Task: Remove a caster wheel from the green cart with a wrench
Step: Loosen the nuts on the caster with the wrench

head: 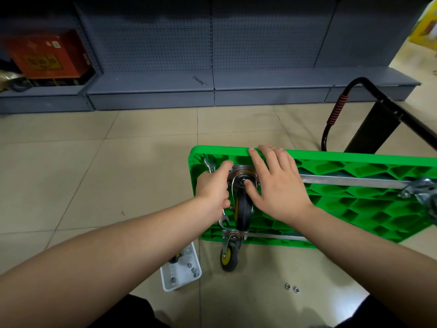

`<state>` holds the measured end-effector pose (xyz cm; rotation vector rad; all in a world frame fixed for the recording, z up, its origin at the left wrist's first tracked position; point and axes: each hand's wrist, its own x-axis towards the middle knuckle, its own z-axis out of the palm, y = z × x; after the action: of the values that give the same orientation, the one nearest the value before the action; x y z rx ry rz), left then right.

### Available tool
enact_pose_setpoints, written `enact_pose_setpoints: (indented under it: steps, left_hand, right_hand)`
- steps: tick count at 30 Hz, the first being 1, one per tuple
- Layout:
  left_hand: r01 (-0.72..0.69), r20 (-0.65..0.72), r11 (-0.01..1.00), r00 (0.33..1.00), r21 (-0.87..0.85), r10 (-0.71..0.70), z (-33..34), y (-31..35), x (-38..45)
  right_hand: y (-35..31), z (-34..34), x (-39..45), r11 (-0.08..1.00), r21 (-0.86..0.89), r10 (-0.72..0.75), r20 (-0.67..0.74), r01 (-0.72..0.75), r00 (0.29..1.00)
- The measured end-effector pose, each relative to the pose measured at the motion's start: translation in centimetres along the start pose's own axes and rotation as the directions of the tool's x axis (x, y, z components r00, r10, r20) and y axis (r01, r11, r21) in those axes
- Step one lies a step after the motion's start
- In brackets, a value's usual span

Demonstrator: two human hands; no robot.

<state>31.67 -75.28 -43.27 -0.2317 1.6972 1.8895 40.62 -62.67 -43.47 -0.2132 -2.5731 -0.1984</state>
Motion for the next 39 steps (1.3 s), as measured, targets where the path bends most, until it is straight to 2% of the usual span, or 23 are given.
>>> enact_pose_setpoints:
  steps: [4, 9, 13, 19, 26, 33, 39]
  left_hand:
    - [-0.078, -0.017, 0.996, 0.997, 0.031, 0.079, 0.0, -0.5, 0.6]
    - [-0.036, -0.052, 0.999, 0.998, 0.015, 0.037, 0.1, -0.4, 0.7]
    - [-0.013, 0.011, 1.000, 1.000, 0.011, 0.013, 0.1, 0.0, 0.5]
    - [-0.052, 0.004, 0.989, 0.999, 0.137, 0.052, -0.1, -0.9, 1.4]
    - [-0.106, -0.081, 0.987, 0.990, 0.117, 0.116, 0.2, -1.2, 1.8]
    - [-0.116, -0.028, 0.980, 0.992, 0.164, 0.122, -0.1, -1.1, 2.0]
    - [-0.158, -0.085, 0.975, 0.981, 0.158, 0.173, -0.1, -1.3, 1.9]
  right_hand:
    - [0.0, 0.0, 0.0, 1.000, 0.001, 0.004, 0.007, -0.004, 1.000]
    - [0.0, 0.0, -0.1, 1.000, -0.001, 0.000, 0.003, 0.000, 1.000]
    - [0.0, 0.0, -0.1, 1.000, 0.000, 0.001, -0.003, -0.001, 1.000]
    - [0.0, 0.0, -0.1, 1.000, -0.001, -0.002, 0.000, 0.002, 1.000]
    - [0.0, 0.0, -0.1, 1.000, 0.004, -0.001, 0.003, 0.001, 1.000]
    - [0.0, 0.0, -0.1, 1.000, 0.010, 0.002, 0.008, -0.002, 1.000]
    - [0.0, 0.0, -0.1, 1.000, 0.012, 0.000, 0.007, 0.000, 1.000]
